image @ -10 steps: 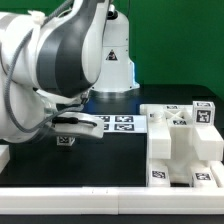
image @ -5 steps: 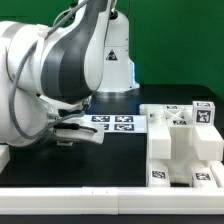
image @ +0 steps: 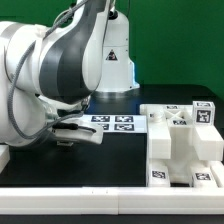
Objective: Assemble chair
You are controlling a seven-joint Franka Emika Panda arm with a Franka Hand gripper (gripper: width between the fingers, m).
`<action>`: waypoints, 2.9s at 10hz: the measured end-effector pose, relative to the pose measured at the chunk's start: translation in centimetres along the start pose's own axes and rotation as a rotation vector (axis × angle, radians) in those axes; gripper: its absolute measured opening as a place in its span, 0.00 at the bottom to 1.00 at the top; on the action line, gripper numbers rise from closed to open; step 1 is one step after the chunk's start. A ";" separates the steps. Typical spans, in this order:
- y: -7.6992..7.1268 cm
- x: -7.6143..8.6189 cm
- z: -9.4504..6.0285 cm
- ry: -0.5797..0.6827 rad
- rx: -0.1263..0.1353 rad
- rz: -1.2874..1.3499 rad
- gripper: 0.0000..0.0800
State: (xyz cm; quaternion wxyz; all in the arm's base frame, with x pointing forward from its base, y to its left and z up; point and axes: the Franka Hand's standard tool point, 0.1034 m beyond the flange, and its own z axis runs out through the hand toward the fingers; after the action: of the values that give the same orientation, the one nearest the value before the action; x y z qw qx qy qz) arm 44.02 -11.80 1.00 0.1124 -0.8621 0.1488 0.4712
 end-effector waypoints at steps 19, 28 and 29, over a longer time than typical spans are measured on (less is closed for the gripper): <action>-15.6 -7.8 -15.2 1.278 0.013 -0.171 0.36; -20.9 -6.8 -12.1 1.429 0.033 -0.177 0.36; -20.5 -6.3 -12.3 1.431 0.024 -0.176 0.36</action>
Offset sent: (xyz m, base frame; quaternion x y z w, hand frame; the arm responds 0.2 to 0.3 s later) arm 0.0302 0.0120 0.0852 0.0059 0.1551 -0.0535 0.9864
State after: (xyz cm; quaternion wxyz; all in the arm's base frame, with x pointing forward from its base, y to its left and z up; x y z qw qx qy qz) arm 57.76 4.10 13.98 0.0346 -0.9670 0.1212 -0.2215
